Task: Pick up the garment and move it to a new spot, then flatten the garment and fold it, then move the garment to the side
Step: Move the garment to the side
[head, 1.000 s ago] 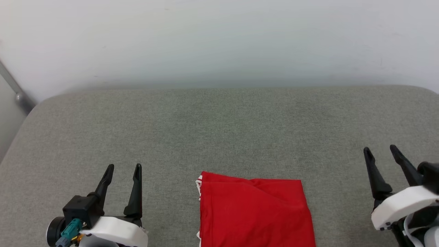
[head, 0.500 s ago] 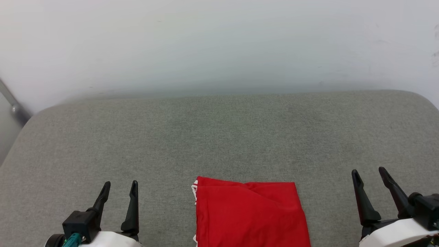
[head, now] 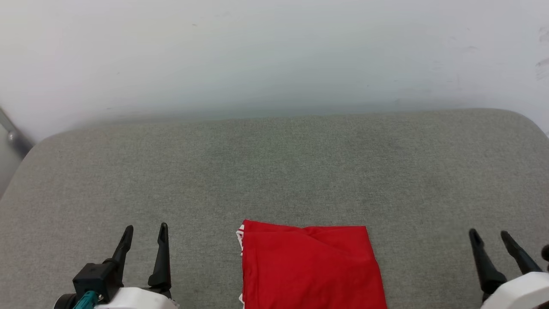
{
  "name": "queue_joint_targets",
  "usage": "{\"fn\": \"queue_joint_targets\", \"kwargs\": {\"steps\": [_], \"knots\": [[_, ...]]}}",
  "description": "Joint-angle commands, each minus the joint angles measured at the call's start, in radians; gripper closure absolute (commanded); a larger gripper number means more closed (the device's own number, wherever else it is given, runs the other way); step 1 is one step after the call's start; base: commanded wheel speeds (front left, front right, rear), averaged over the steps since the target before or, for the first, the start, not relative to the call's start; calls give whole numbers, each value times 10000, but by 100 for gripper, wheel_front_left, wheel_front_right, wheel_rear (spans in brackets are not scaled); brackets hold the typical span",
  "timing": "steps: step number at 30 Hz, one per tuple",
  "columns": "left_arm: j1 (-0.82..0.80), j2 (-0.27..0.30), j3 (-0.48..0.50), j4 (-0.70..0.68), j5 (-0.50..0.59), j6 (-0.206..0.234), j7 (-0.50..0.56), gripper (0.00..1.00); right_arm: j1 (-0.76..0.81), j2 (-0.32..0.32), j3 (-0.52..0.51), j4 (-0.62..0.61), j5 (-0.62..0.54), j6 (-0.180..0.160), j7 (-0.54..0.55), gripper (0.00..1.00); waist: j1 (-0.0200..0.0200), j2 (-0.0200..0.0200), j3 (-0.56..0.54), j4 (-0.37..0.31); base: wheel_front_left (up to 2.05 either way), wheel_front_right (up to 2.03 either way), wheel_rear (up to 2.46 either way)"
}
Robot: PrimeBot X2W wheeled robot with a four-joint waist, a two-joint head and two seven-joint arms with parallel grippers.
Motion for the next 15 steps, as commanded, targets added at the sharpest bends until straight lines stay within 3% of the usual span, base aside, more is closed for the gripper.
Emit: {"fn": "queue_joint_targets", "kwargs": {"steps": [1, 9, 15], "knots": [[-67, -58, 76, -71, 7, 47, -65, 0, 130, -211, -368, 172, 363, -4, 580, 0, 1, -1, 47, 39, 0, 0, 0], [-425, -243, 308, -323, 202, -80, -70, 0, -259, -1115, -1639, 1470, 2352, -3, 4012, 0, 1, -1, 567, 428, 0, 0, 0], [-1160, -421, 241, -355, 477, -396, -68, 0, -1101, -268, -2450, 2329, 4140, -3, 6595, 0, 1, -1, 1450, 1003, 0, 0, 0]]}}
